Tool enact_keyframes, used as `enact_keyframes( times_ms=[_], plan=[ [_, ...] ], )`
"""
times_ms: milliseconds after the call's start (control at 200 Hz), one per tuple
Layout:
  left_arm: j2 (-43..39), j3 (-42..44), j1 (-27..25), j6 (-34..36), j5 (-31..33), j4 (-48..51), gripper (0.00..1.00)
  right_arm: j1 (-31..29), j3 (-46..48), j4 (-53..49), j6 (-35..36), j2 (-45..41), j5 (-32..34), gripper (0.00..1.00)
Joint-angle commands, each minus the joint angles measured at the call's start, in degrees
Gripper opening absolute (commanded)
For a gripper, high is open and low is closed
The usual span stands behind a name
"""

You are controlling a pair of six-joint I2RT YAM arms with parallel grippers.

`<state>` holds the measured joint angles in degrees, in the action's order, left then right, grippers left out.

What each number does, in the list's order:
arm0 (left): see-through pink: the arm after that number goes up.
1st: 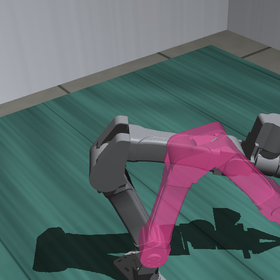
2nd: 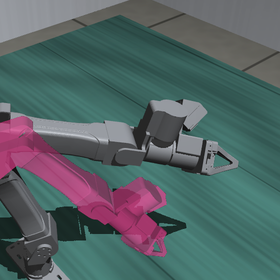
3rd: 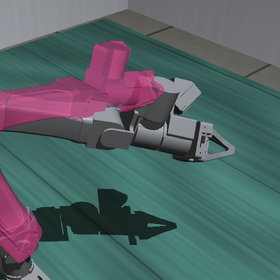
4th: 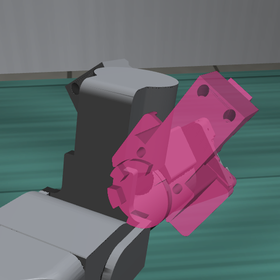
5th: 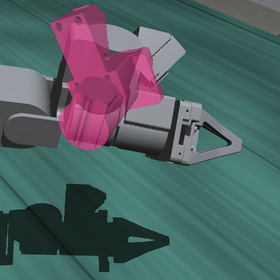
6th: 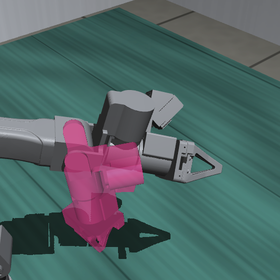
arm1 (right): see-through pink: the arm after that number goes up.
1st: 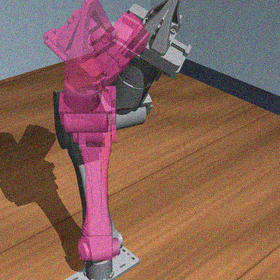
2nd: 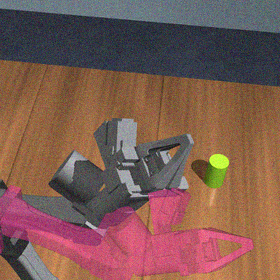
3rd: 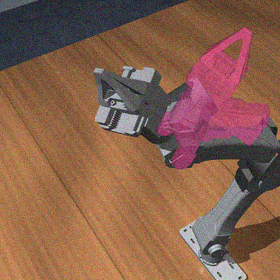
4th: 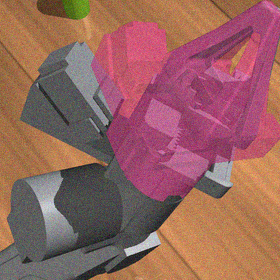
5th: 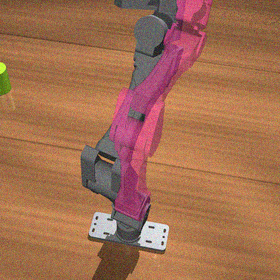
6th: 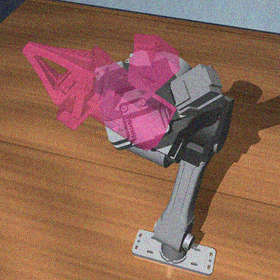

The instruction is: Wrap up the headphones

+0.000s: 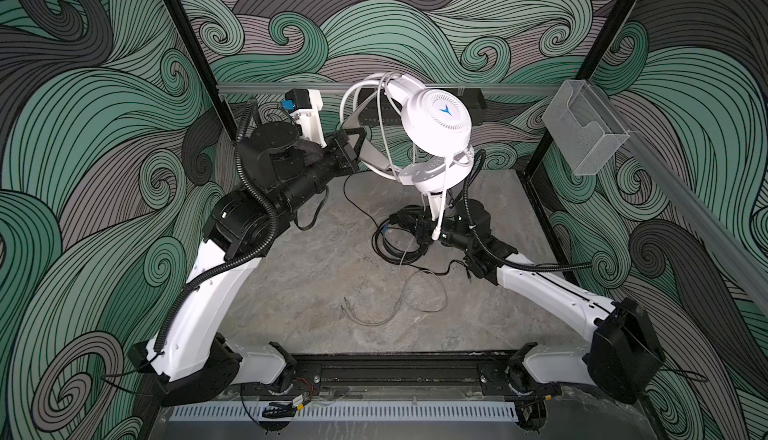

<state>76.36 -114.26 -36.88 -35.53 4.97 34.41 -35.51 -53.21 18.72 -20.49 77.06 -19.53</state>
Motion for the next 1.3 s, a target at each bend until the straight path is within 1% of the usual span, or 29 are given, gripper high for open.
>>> enact_keyframes(
  times_ms=[0, 130, 205, 265, 315, 365, 460, 495, 575, 700, 901, 1046, 1296],
  plan=[
    [-2.2, -0.2, 0.1, -3.1, 2.0, -5.6, 0.0, -0.3, 0.5, 2.1, -0.3, -0.6, -1.2, 0.29],
    [-2.8, 1.3, 0.1, -3.8, 2.3, -6.3, 0.0, -0.3, 0.7, 1.9, 0.4, -1.1, -2.1, 0.32],
    [-3.4, 2.3, 0.1, -4.1, 2.9, -6.6, 0.0, -0.4, 1.3, 1.9, 0.7, -1.7, -2.5, 0.32],
    [-3.8, 2.6, 0.1, -4.2, 3.4, -6.6, 0.0, -0.4, 1.8, 1.6, 1.0, -2.2, -2.8, 0.27],
    [-4.0, 2.9, 0.1, -4.1, 3.9, -6.5, 0.0, -0.3, 1.9, 1.2, 1.5, -2.8, -3.4, 0.2],
    [-4.3, 3.2, 0.1, -4.1, 4.5, -6.4, 0.0, -0.3, 2.0, 0.8, 1.9, -3.2, -3.9, 0.15],
    [-5.0, 3.9, 0.2, -4.0, 5.9, -6.3, 0.0, -0.3, 2.1, 0.3, 2.4, -3.8, -4.4, 0.13],
    [-5.2, 4.3, 0.4, -4.3, 6.2, -6.3, 0.0, -0.3, 2.0, 0.0, 2.7, -4.1, -4.8, 0.14],
    [-5.7, 4.7, 1.0, -4.4, 6.5, -6.3, 0.0, -0.3, 2.0, -1.2, 3.5, -5.1, -5.0, 0.22],
    [-5.9, 5.0, 1.1, -4.6, 6.1, -6.2, 0.0, -0.3, 2.8, -1.8, 4.0, -6.3, -5.3, 0.27],
    [-6.2, 6.0, 1.1, -5.1, 5.3, -6.4, 0.0, -0.3, 2.1, -1.3, 3.8, -5.2, -6.3, 0.25],
    [-6.5, 6.3, 1.1, -5.4, 4.9, -6.6, 0.0, -0.5, 0.2, -0.2, 3.1, -3.3, -7.3, 0.35],
    [-6.7, 6.3, 1.1, -5.8, 4.7, -6.8, 0.0, -0.7, -0.7, 1.8, 1.3, -0.8, -6.9, 0.46]
  ],
)
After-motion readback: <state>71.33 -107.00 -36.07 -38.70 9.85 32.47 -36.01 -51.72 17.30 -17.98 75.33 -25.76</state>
